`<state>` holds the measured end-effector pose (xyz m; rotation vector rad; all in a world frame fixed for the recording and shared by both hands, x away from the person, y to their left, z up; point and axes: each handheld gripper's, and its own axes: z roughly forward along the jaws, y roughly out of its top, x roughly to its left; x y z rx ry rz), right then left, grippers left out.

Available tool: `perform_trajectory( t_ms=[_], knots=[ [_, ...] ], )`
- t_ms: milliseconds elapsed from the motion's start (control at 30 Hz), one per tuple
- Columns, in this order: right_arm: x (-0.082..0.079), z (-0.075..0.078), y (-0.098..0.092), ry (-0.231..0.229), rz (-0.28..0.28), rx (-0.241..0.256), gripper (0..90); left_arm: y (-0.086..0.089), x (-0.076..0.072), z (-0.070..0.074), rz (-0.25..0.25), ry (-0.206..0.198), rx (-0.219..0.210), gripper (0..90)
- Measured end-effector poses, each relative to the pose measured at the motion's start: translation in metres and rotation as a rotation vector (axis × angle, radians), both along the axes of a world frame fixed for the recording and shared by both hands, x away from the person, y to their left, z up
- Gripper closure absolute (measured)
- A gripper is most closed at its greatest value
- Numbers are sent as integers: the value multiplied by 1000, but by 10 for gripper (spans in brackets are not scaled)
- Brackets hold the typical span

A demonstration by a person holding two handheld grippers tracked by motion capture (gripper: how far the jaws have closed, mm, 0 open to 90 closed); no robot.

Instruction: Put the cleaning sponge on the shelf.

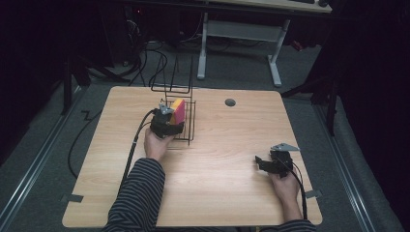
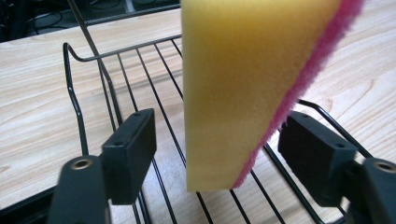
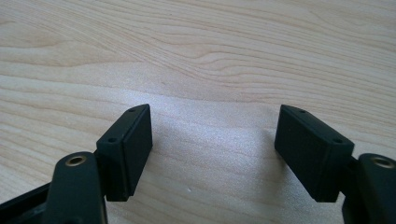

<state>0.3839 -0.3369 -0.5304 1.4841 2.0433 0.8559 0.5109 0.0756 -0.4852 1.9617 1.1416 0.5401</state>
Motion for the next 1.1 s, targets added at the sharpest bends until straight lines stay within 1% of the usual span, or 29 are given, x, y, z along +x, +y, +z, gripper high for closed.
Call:
perform_trajectory(
  t_ms=[33, 100, 167, 233, 267, 333, 467, 600, 667, 700, 733, 800, 1000, 1033, 1100],
  knots=[
    [0, 0, 0, 0, 0, 0, 280, 1, -2, 0, 0, -3, 0, 274],
    [0, 0, 0, 0, 0, 0, 280, 6, -8, 1, 10, -10, -21, 264],
    [0, 0, 0, 0, 0, 0, 280, 8, -10, 1, 11, -10, -24, 249],
    [0, 0, 0, 0, 1, -1, 280, 12, -15, 2, 11, -8, -34, 240],
    [0, 0, 0, 0, 1, -1, 280, 14, -19, 3, 14, -15, -44, 240],
    [0, 0, 0, 0, 1, -1, 280, 18, -26, 5, 12, -22, -41, 238],
    [0, 0, 0, 0, 1, -2, 280, 27, -38, 8, 13, -25, -58, 229],
    [0, 0, 0, 0, 1, -2, 280, 38, -50, 10, 16, -32, -60, 227],
    [0, 0, 0, 0, 1, -3, 280, 40, -52, 10, 14, -26, -58, 227],
    [0, 0, 0, 0, 1, -3, 280, 43, -54, 12, 12, -21, -47, 216],
    [0, 0, 0, 0, 1, -2, 280, 43, -54, 12, 12, -21, -47, 216],
    [0, 0, 0, 0, 1, -3, 280, 46, -58, 14, 12, -36, -59, 227],
    [0, 0, 0, 0, 1, -3, 280, 53, -65, 18, 22, -52, -85, 233],
    [0, 0, 0, 0, 1, -3, 280, 55, -66, 20, 27, -54, -99, 235],
    [0, 0, 0, 0, 1, -3, 280, 57, -67, 21, 30, -58, -101, 235]
  ],
)
